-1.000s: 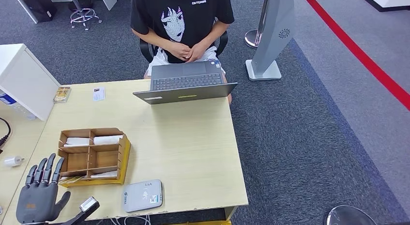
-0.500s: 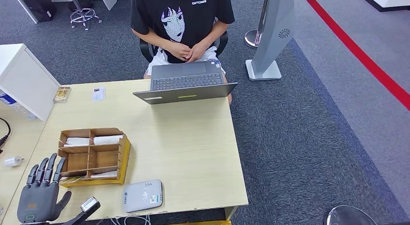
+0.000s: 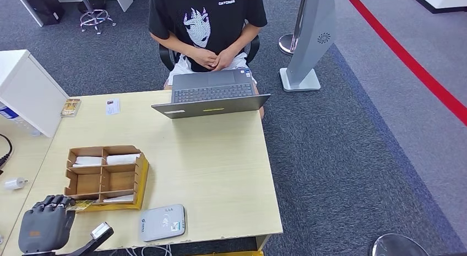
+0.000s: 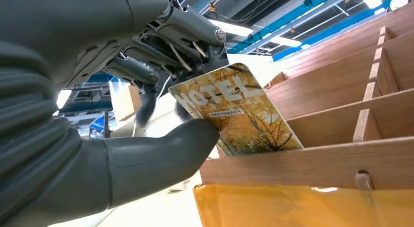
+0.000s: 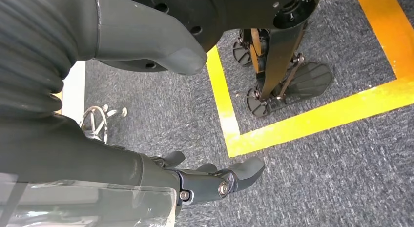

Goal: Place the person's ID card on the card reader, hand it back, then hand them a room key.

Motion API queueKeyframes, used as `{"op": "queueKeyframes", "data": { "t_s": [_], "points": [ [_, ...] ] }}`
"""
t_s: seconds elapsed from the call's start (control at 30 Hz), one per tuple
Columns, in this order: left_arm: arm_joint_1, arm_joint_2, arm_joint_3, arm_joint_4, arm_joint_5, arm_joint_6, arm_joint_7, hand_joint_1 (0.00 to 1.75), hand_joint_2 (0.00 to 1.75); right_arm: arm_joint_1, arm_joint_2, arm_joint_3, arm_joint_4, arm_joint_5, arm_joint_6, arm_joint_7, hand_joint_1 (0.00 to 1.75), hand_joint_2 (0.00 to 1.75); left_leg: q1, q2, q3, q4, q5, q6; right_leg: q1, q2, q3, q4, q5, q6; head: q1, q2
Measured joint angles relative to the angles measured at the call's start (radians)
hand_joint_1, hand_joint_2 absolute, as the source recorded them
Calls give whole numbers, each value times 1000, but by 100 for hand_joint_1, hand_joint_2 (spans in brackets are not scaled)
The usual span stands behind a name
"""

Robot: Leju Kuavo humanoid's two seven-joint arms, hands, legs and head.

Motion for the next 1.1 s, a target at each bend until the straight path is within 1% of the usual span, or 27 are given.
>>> {"op": "queueKeyframes", "data": {
  "t_s": [0.33,0.5,0.6,0.63,0.7,0.77,0.83,0.97,1.1],
  "points": [
    [-6,6,0,-26,2,14,0,175,175,0,0,0,0,7,2,0,0,175,0,0,0,0,0,0,0,0,0,0,0,0,0,0],
    [-19,26,0,-93,7,6,1,175,175,0,0,-3,0,14,2,-1,0,175,0,0,0,0,0,0,0,0,0,0,0,0,0,0],
    [-44,44,0,-143,4,-14,-3,175,175,0,0,-9,0,25,3,-4,0,175,0,0,0,0,1,-1,0,0,0,0,1,-1,0,0],
    [-61,53,0,-162,2,-34,-8,175,175,0,0,-11,0,27,4,-5,0,175,0,-1,0,0,1,-1,0,-1,0,0,1,-1,0,0],
    [-116,68,0,-197,3,-102,-17,175,175,-1,0,-15,0,30,6,-6,0,175,0,-2,0,0,2,-1,0,-2,0,0,1,-1,0,0],
    [-187,80,-7,-214,0,-171,-10,175,175,-2,0,-17,0,38,9,-5,0,175,0,-4,0,0,3,-1,0,-3,0,0,1,-1,0,0],
    [-262,87,-24,-208,-14,-211,11,175,175,-3,0,-17,0,48,16,-4,0,175,0,-4,0,0,4,-1,0,-4,0,0,3,-1,0,0],
    [-409,89,-72,-125,-37,-248,56,175,175,-5,0,-17,0,62,23,-2,0,175,0,-3,-1,0,6,-2,0,-3,0,0,4,-1,0,0],
    [-512,89,-108,-27,-45,-268,83,175,175,-6,0,-17,0,69,24,-1,0,175,0,-2,0,0,6,-2,0,-2,-1,0,5,-2,0,0]
  ]
}}
